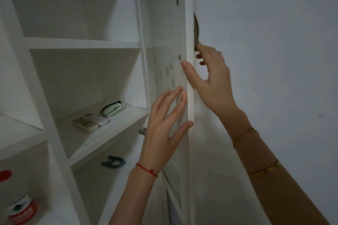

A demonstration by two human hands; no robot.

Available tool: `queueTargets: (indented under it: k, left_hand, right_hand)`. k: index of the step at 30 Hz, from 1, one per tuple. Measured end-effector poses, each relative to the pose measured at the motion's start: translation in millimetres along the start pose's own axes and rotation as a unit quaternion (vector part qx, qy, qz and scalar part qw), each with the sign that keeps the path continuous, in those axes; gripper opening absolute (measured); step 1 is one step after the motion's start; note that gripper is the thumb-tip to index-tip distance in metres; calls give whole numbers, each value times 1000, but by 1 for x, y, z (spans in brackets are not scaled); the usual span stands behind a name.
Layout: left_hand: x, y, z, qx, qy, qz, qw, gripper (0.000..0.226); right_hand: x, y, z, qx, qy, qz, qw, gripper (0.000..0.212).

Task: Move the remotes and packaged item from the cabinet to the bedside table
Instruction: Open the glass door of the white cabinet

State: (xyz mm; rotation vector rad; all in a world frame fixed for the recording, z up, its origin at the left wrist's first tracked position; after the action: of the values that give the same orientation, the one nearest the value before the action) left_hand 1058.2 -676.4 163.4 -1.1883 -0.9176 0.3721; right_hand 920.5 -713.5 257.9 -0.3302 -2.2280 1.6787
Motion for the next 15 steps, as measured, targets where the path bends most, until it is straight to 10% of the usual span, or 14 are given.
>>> queueTargets:
  k: [15]
  left_hand:
    - [-96,-31,11,-47,21,-115,992,73]
  right_hand:
    - [41,-6,76,-35,226,-12,974,56]
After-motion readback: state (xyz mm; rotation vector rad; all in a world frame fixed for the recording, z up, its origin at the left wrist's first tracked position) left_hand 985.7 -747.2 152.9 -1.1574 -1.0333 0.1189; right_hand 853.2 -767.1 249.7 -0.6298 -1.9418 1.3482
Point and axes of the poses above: each hand's wrist, its own y-axis away from the middle knuckle, its own x-axis out of the back of the hand, z = x × y, the point moved 2 cm from there along -y, towards the middle knuckle, and after that the axes turned 4 degrees about -y, right-handed, at the moved point
